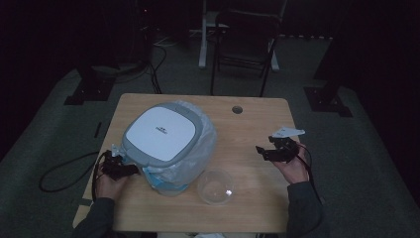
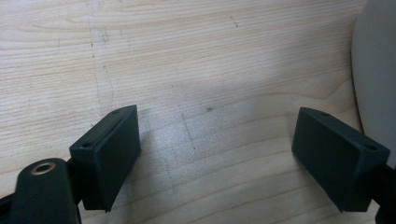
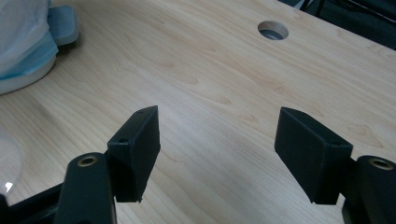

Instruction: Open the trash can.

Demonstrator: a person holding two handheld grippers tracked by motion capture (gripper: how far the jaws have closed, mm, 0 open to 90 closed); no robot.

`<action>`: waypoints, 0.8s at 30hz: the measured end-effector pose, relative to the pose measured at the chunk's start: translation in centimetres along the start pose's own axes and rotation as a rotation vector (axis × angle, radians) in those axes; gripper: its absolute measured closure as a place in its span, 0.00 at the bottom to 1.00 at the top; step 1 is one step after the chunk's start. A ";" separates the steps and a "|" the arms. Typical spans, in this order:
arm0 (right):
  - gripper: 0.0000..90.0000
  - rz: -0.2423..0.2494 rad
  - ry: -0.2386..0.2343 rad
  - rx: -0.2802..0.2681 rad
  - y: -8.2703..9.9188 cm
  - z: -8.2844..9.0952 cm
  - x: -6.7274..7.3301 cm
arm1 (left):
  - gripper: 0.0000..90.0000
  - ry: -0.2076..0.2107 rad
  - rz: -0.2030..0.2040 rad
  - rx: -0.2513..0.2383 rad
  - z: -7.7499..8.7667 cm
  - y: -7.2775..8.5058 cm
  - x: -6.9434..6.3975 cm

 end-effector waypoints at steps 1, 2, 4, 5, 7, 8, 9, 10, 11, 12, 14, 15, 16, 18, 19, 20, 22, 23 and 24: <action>0.34 0.006 0.000 0.001 -0.2 0.0 0.1 | 0.18 0.000 0.001 0.000 0.0 0.0 0.0; 0.34 0.006 0.000 -0.001 -0.4 0.0 0.2 | 0.18 0.000 0.001 -0.001 0.0 0.0 0.0; 0.34 0.008 0.003 0.003 -0.5 0.0 0.3 | 0.18 -0.001 0.002 0.000 0.0 0.0 0.0; 0.34 0.012 0.003 0.003 -0.6 0.0 0.3 | 0.18 -0.002 0.002 0.000 0.0 0.0 0.0; 0.34 0.016 0.002 0.004 -0.8 0.1 0.6 | 0.18 -0.002 0.003 0.000 0.0 0.0 0.0; 0.34 0.018 0.003 0.005 -0.9 0.2 0.7 | 0.18 -0.002 0.004 0.000 0.0 0.0 0.0; 0.34 0.018 0.003 0.005 -0.9 0.2 0.7 | 0.18 -0.002 0.004 0.000 0.0 0.0 0.0; 0.34 0.016 0.005 0.001 -1.1 0.2 0.8 | 0.18 -0.003 0.004 0.000 0.0 0.0 0.0; 0.34 0.021 0.005 -0.002 -1.3 0.2 0.8 | 0.19 -0.003 0.004 0.000 0.0 0.0 0.0; 0.34 0.021 0.005 -0.002 -1.3 0.2 0.8 | 0.19 -0.003 0.004 0.000 0.0 0.0 0.0; 0.34 0.026 0.010 -0.002 -1.6 0.4 1.0 | 0.19 -0.003 0.005 0.000 0.0 0.0 0.0; 0.34 0.026 0.010 -0.002 -1.6 0.4 1.0 | 0.19 -0.003 0.005 0.000 0.0 0.0 0.0; 0.35 0.030 0.016 0.000 -1.8 0.5 1.2 | 0.19 -0.004 0.006 -0.001 0.0 0.0 0.0; 0.35 0.031 0.015 -0.001 -1.9 0.5 1.3 | 0.19 -0.004 0.006 0.000 0.0 0.0 0.0; 0.35 0.033 0.015 -0.005 -2.1 0.5 1.4 | 0.19 -0.004 0.006 0.000 0.0 0.0 0.0; 0.35 0.033 0.015 -0.006 -2.2 0.5 1.5 | 0.19 -0.005 0.007 -0.001 0.0 0.0 0.0; 0.35 0.038 0.014 -0.009 -2.5 0.6 1.6 | 0.19 -0.005 0.007 -0.001 0.0 0.0 0.0; 0.35 0.038 0.014 -0.009 -2.5 0.6 1.6 | 0.19 -0.006 0.007 -0.001 0.0 0.0 0.0; 0.35 0.039 0.014 -0.008 -2.6 0.6 1.7 | 0.19 -0.006 0.007 0.000 0.0 0.0 0.0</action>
Point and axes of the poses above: each handheld gripper's, and its own axes: z roughly backward along the jaws, y roughly out of its underside, x roughly to its left, the point moved 8 cm from there along -z, roughly forward along the jaws, and after that the axes turned 9 degrees about -z, right-handed, at the moved point
